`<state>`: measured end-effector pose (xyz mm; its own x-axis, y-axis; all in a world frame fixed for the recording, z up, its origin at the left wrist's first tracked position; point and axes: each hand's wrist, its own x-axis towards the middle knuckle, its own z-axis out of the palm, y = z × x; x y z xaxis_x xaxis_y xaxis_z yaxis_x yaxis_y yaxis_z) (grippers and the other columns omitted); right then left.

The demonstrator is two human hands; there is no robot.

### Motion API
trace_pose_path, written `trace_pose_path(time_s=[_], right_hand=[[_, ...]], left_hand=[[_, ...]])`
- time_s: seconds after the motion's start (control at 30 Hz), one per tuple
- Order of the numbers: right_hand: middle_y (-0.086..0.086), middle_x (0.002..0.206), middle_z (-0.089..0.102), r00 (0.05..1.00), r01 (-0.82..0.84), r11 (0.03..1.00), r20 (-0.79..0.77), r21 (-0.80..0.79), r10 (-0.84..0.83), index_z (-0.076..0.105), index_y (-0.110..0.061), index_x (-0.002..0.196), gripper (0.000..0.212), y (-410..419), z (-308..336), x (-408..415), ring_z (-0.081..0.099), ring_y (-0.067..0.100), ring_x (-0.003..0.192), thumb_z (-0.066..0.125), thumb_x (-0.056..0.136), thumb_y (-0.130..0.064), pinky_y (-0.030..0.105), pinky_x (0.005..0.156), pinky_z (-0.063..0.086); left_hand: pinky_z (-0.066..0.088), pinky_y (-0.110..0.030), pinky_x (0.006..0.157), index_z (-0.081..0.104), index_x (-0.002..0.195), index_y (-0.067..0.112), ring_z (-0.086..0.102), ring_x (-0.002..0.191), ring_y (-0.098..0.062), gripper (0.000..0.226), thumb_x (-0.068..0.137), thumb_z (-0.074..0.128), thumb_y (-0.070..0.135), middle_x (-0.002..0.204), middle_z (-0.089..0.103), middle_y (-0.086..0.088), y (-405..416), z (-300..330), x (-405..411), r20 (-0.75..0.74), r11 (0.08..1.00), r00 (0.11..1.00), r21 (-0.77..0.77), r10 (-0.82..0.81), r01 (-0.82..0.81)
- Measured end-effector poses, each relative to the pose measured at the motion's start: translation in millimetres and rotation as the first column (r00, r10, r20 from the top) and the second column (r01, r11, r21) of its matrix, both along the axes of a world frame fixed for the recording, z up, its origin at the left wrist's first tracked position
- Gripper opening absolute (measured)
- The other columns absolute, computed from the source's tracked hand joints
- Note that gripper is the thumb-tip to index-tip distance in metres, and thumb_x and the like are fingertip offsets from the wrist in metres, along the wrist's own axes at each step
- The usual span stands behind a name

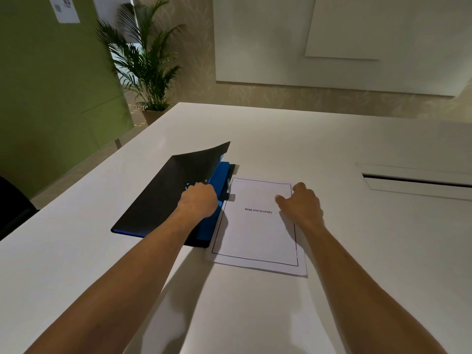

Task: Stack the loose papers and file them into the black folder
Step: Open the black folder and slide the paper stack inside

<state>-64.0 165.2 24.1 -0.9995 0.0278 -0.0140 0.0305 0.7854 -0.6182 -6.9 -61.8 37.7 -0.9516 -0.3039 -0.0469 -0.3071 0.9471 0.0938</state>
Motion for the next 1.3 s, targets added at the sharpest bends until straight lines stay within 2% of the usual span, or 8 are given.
trace_pose_path(time_s=[0.1,0.2,0.37,0.47,0.67,0.93,1.1,1.3], right_hand=[[0.016,0.120,0.059,0.994,0.018,0.996,0.105,0.088,-0.027,0.049,-0.007,0.121,0.058,12.6,-4.9,1.0,0.056,0.037,0.111,0.063,0.082,-0.048,0.039,0.082,0.041],[0.014,0.108,0.064,0.989,0.013,0.995,0.147,0.099,-0.028,0.050,-0.009,0.103,0.049,17.4,-5.0,0.9,0.058,0.033,0.092,0.064,0.081,-0.051,0.034,0.074,0.040],[0.012,0.100,0.068,0.982,-0.030,0.993,0.189,0.114,0.008,0.060,-0.007,0.100,0.044,13.0,2.2,-0.6,0.065,0.034,0.094,0.064,0.083,-0.047,0.035,0.081,0.052],[0.009,0.087,0.067,0.978,-0.027,0.997,0.209,0.077,0.010,0.060,-0.009,0.083,0.028,9.0,8.1,-2.9,0.066,0.031,0.086,0.065,0.081,-0.037,0.041,0.082,0.058],[0.004,0.069,0.058,0.977,0.088,0.994,0.201,-0.059,-0.075,0.051,-0.010,0.065,0.026,10.5,7.7,-9.1,0.055,0.021,0.060,0.063,0.080,-0.028,0.026,0.057,0.043],[0.006,0.074,0.056,0.952,0.153,0.924,0.303,-0.351,-0.042,0.057,-0.007,0.081,0.025,10.8,1.0,-10.6,0.056,0.022,0.071,0.067,0.084,-0.029,0.029,0.071,0.046],[0.003,0.075,0.050,0.925,0.203,0.821,0.379,-0.533,0.018,0.057,-0.010,0.101,0.026,8.2,-3.1,-8.1,0.047,0.013,0.065,0.069,0.088,-0.028,0.022,0.054,0.033],[0.011,0.110,0.063,0.906,0.240,0.819,0.423,-0.521,0.004,0.060,0.008,0.118,0.041,16.5,-16.1,-6.8,0.046,0.023,0.083,0.066,0.080,-0.008,0.031,0.078,0.042]], left_hand=[[0.048,-0.035,0.070,0.049,0.072,0.011,0.056,0.072,-0.020,0.034,0.093,0.046,0.038,0.084,0.060,-0.008,1.9,-7.2,-6.4,0.037,0.999,0.999,0.038,-0.006,0.005],[0.046,-0.034,0.069,0.046,0.073,0.014,0.051,0.069,-0.016,0.046,0.086,0.055,0.057,0.069,0.046,0.000,0.6,-9.9,-10.9,0.100,0.999,0.995,-0.015,-0.031,0.032],[0.049,-0.033,0.071,0.048,0.089,0.013,0.054,0.071,-0.017,0.045,0.082,0.063,0.055,0.074,0.049,-0.001,-1.4,-12.9,-14.3,0.136,0.999,0.990,-0.020,-0.043,0.046],[0.050,-0.033,0.072,0.048,0.090,0.012,0.055,0.073,-0.018,0.046,0.082,0.064,0.055,0.081,0.053,-0.003,-0.9,-14.7,-13.2,0.125,0.999,0.992,-0.031,-0.028,0.032],[0.047,-0.032,0.069,0.053,0.101,0.011,0.054,0.074,-0.017,0.049,0.083,0.063,0.055,0.086,0.053,-0.004,-1.3,-14.7,-14.4,0.141,0.999,0.989,-0.034,-0.033,0.038],[0.046,-0.032,0.066,0.055,0.109,0.010,0.051,0.073,-0.018,0.053,0.082,0.063,0.055,0.086,0.051,-0.003,-1.7,-15.3,-17.4,0.147,0.999,0.989,-0.038,-0.022,0.028],[0.045,-0.032,0.065,0.056,0.104,0.010,0.050,0.067,-0.016,0.052,0.081,0.064,0.056,0.078,0.050,-0.002,-1.4,-14.1,-15.6,0.138,0.999,0.990,-0.040,-0.010,0.016],[0.049,-0.032,0.067,0.052,0.098,0.011,0.053,0.072,-0.017,0.052,0.080,0.064,0.059,0.084,0.053,-0.004,-2.4,-14.3,-11.4,0.111,0.999,0.994,-0.032,-0.014,0.018]])
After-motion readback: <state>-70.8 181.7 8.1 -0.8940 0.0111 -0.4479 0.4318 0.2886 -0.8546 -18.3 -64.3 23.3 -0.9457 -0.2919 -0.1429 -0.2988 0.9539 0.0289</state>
